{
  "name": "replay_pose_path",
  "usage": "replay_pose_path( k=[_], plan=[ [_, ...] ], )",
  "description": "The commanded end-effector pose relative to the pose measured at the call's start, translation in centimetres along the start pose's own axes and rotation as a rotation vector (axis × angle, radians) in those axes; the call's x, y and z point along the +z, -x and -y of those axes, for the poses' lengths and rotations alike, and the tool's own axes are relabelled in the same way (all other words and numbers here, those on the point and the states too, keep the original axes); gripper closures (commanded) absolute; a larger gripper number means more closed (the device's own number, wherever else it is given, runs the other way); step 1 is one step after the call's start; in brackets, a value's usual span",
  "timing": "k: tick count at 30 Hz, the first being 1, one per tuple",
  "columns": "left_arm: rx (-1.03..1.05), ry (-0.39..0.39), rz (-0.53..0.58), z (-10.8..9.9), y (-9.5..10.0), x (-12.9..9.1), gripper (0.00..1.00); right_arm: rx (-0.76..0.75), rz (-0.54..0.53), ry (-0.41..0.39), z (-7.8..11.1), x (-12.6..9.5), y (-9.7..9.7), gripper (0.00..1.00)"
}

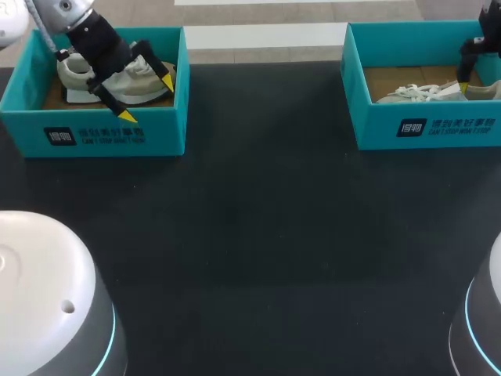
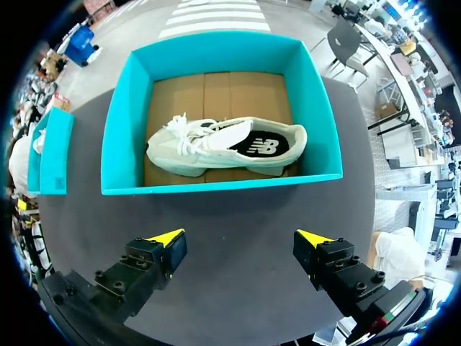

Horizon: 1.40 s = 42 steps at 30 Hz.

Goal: Take the shoe out of the shoebox, open the shoe tongue, remove and reinsert the insole, then place the shoe into the shoebox

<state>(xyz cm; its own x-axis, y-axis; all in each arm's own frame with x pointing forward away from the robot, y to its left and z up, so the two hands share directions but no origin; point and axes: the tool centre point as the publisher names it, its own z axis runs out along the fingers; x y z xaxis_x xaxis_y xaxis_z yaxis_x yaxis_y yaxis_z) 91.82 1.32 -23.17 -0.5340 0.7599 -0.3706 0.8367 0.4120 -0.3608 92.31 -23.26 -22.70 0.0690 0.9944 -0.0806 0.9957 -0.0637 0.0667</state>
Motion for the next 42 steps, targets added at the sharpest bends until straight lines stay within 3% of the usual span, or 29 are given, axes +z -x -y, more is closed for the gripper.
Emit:
replay_pose_path(
  k=[1,6,13,17,35,42],
  plan=[
    [0.108,0.073,-0.021,-0.4,-0.2,-0.4,0.0,0.001,0.0,0.0,0.0,0.0,0.0,0.0],
    [0.311,0.211,-0.032,-3.7,-0.2,-1.3,0.0,0.001,0.0,0.0,0.0,0.0,0.0,0.0],
    [0.454,0.276,-0.099,-7.7,0.7,-3.7,0.0,0.001,0.0,0.0,0.0,0.0,0.0,0.0],
    [0.478,0.32,-0.212,-11.1,1.1,-5.6,0.0,0.001,0.0,0.0,0.0,0.0,0.0,0.0],
    [0.478,0.32,-0.212,-11.1,1.1,-5.6,0.0,0.001,0.0,0.0,0.0,0.0,0.0,0.0],
    [0.482,0.442,-0.264,-15.6,0.4,-6.4,0.0,0.001,0.0,0.0,0.0,0.0,0.0,0.0]
  ],
)
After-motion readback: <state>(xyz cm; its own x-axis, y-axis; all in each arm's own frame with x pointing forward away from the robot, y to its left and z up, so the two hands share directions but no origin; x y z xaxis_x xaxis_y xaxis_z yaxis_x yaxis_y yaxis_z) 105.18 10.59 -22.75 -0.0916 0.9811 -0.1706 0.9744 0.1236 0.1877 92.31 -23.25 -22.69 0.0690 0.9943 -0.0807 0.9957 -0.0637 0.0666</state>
